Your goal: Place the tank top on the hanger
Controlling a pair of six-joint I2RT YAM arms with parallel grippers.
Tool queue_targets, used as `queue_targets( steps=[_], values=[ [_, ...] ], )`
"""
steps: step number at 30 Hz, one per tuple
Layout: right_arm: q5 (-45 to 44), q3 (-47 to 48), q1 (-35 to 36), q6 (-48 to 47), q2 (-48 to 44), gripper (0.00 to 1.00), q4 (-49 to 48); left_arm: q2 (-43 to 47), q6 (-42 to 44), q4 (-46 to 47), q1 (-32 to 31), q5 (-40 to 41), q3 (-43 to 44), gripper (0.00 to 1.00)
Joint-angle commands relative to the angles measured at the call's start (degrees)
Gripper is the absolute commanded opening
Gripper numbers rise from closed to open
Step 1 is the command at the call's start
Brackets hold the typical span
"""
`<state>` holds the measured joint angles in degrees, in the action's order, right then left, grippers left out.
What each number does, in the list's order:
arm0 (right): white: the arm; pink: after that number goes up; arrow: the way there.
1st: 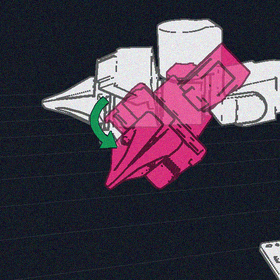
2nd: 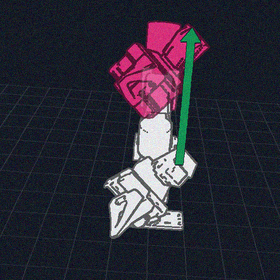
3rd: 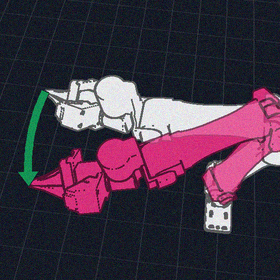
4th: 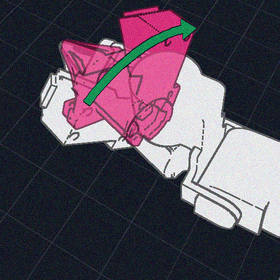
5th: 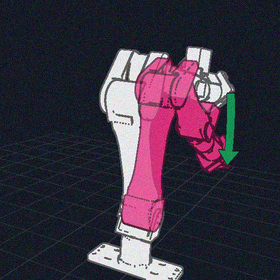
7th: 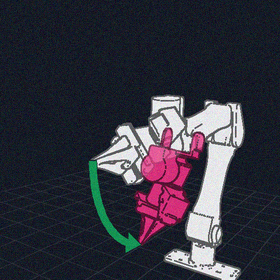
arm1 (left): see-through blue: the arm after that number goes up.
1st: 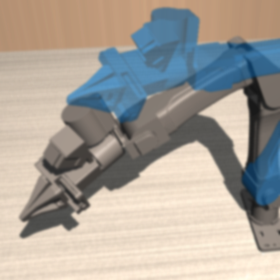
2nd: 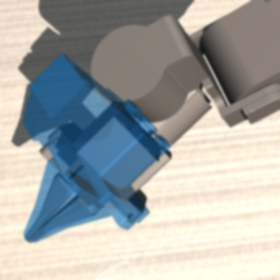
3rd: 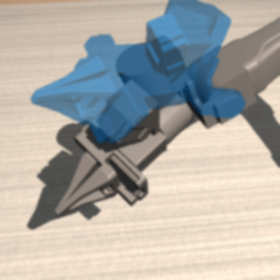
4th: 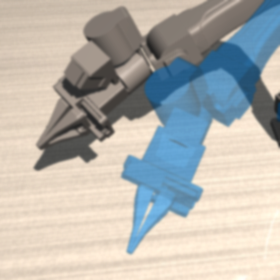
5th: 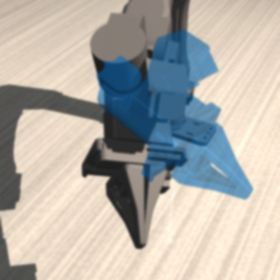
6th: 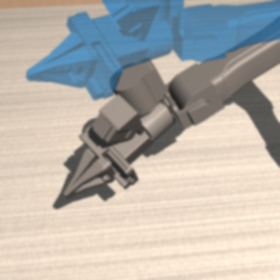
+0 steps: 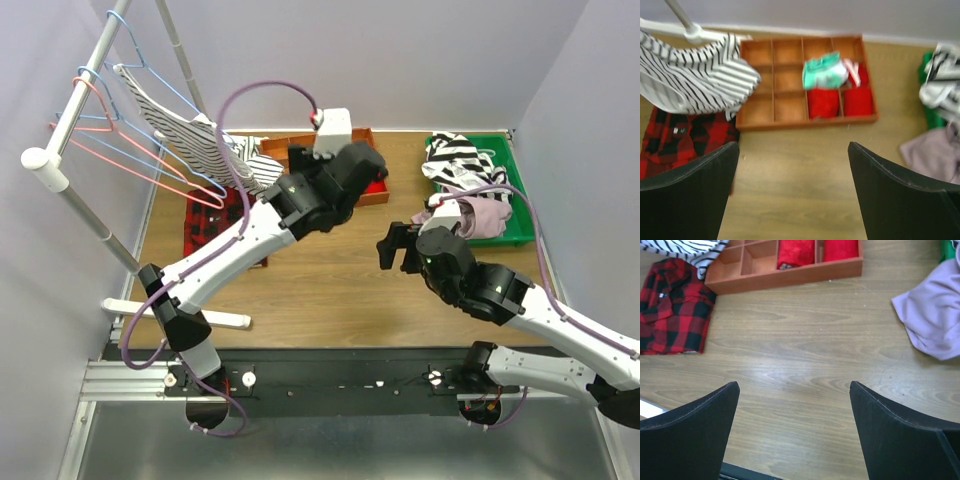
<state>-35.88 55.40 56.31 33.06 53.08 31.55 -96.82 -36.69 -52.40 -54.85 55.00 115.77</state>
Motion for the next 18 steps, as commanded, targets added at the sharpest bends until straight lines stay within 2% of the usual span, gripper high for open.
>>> queue_targets(
  steps=[1,2,4,8,12,18],
  values=[
    [-3.1,-3.0,0.4,3.7,-3.6,0.99,1.9,5.0,3.7,6.5,-2.4,-10.9,-14.6,0.99],
    [-3.3,-3.9,0.4,4.0,-4.0,0.99,1.9,7.1,4.2,7.8,-3.1,-11.1,-20.9,0.99],
    [-3.7,-4.6,0.4,4.1,-5.6,0.99,2.1,9.4,3.7,11.7,-4.8,-10.4,-26.8,0.99],
    [-5.4,-5.8,0.4,5.1,-6.8,0.99,2.6,16.5,1.8,19.1,-5.7,-15.5,-41.7,0.99],
    [-6.6,-7.7,0.4,5.9,-7.0,1.0,1.8,20.8,1.0,24.5,-5.7,-19.1,-49.5,0.99],
    [-5.8,-9.0,0.4,4.7,-6.5,1.0,-1.9,22.7,2.8,27.0,-5.8,-22.1,-53.2,0.99]
  ],
)
